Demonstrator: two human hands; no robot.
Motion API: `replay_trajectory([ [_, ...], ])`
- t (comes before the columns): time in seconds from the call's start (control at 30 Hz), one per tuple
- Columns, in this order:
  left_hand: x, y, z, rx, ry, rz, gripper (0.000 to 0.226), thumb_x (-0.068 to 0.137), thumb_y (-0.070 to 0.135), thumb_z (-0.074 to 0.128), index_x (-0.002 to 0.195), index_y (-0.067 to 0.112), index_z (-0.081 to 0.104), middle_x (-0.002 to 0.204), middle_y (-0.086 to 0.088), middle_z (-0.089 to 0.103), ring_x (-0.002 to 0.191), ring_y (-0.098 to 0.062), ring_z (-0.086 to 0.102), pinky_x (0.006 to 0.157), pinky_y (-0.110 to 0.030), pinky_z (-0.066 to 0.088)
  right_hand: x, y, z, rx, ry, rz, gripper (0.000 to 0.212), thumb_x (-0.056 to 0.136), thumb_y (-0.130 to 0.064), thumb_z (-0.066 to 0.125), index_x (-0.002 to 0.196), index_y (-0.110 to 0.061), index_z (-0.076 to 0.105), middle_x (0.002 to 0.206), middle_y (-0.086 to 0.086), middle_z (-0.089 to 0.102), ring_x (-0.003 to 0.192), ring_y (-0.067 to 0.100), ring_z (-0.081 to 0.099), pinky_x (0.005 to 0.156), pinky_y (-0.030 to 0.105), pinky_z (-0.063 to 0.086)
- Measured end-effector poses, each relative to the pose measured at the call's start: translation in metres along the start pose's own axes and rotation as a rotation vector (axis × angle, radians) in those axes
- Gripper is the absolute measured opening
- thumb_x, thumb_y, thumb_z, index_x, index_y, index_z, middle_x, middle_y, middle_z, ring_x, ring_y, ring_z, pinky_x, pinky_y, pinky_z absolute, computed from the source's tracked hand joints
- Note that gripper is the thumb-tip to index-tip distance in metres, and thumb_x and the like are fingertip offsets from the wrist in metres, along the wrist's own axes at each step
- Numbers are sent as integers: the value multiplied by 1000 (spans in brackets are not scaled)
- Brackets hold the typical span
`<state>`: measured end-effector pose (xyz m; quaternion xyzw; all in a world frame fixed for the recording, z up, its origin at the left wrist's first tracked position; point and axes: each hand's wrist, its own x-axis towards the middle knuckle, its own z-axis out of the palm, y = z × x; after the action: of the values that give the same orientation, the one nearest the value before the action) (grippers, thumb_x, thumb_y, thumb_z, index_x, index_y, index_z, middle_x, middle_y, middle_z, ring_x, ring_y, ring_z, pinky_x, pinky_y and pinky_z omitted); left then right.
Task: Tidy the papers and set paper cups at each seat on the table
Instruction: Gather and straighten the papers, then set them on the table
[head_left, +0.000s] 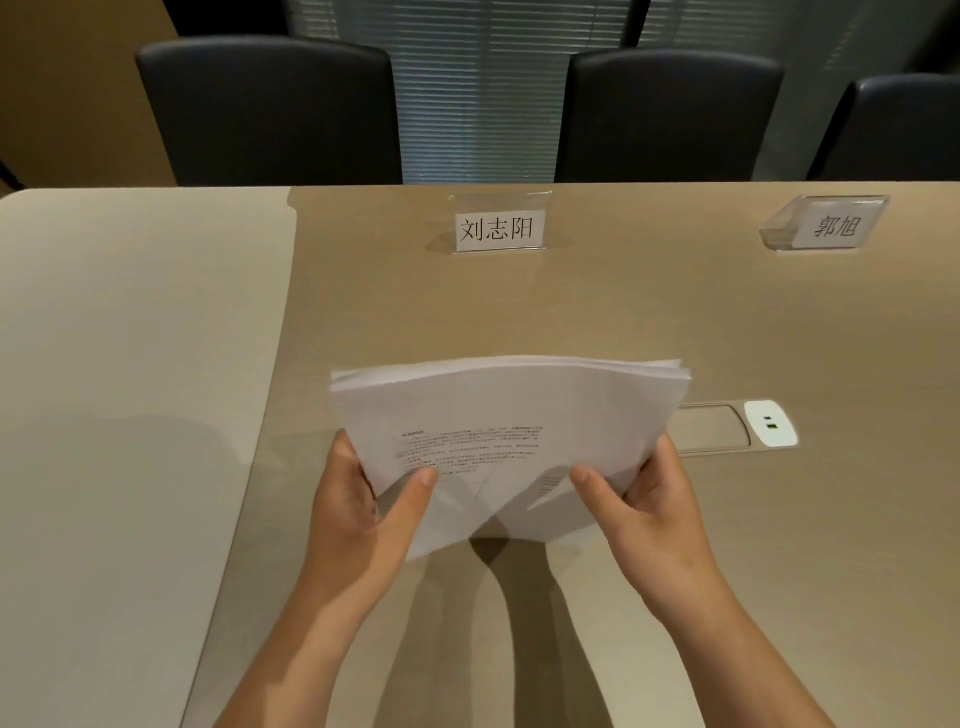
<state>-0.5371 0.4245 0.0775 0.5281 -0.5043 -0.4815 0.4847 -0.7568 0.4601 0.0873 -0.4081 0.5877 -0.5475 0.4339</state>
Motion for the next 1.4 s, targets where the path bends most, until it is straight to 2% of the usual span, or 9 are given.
replay_trajectory([
  [0.17, 2, -12, -3, 33, -26, -58, 44, 85, -4, 69, 112, 27, 52, 111, 13, 70, 107, -7, 67, 83, -20, 55, 2, 14, -1, -33, -33, 76, 49, 88, 1, 65, 118, -37, 56, 113, -14, 70, 109, 5, 65, 83, 22, 55],
  [0.33, 0, -14, 5, -6, -27, -138, 52, 94, 0, 57, 103, 51, 50, 108, 26, 68, 104, 5, 65, 78, -18, 54, 2, 20, 5, -64, -19, 64, 41, 96, 2, 52, 113, -36, 57, 110, -18, 69, 106, -1, 64, 79, 19, 53],
  [0.5, -1, -28, 5, 26, -69, -213, 35, 96, 4, 57, 110, 34, 46, 118, 10, 66, 111, -4, 63, 96, -35, 51, 2, 30, 4, -68, 21, 53, 41, 97, 2, 50, 129, -23, 50, 121, -9, 65, 114, 2, 61, 87, 12, 49],
  [0.7, 5, -23, 1, 86, -117, -249, 40, 96, 9, 58, 120, 40, 49, 121, 15, 68, 114, -4, 63, 100, -38, 48, 0, 26, 5, -87, 27, 52, 45, 98, 3, 48, 134, -23, 47, 117, -18, 67, 112, -2, 62, 85, 11, 49],
  [0.8, 3, -11, -6, 87, -134, -222, 40, 96, 5, 56, 124, 33, 49, 118, 14, 70, 109, -2, 66, 97, -33, 50, -5, 14, 3, -84, 15, 26, 43, 98, 3, 48, 131, -24, 49, 116, -17, 68, 112, 2, 63, 84, 14, 51],
  [0.97, -15, 26, -24, -1, -144, -160, 42, 94, -9, 51, 123, 22, 51, 111, 16, 73, 102, -4, 70, 77, -14, 55, -21, -35, -6, -35, -102, 15, 37, 95, 3, 54, 120, -24, 55, 116, -4, 71, 110, 15, 67, 86, 30, 55],
  [1.1, -38, 60, -40, -54, -138, -134, 43, 91, -14, 52, 115, 22, 54, 93, 19, 77, 87, -1, 73, 67, -12, 55, -48, -77, -14, -6, -245, 34, 46, 86, -7, 68, 126, -23, 53, 120, -2, 71, 109, 18, 68, 86, 36, 57],
  [1.23, -59, 95, -51, -77, -163, -70, 40, 92, -9, 54, 116, 22, 55, 101, 15, 77, 92, -5, 73, 69, -15, 56, -74, -98, -17, -78, -339, 35, 39, 82, -18, 73, 120, -19, 64, 117, 0, 73, 107, 20, 70, 83, 30, 57],
  [1.4, -103, 149, -63, -59, -156, -30, 34, 95, -1, 55, 121, 21, 56, 106, 12, 76, 95, -10, 73, 74, -22, 58, -124, -134, -17, -131, -282, -81, 23, 85, -23, 67, 106, -16, 73, 105, 0, 77, 96, 19, 73, 80, 33, 59],
])
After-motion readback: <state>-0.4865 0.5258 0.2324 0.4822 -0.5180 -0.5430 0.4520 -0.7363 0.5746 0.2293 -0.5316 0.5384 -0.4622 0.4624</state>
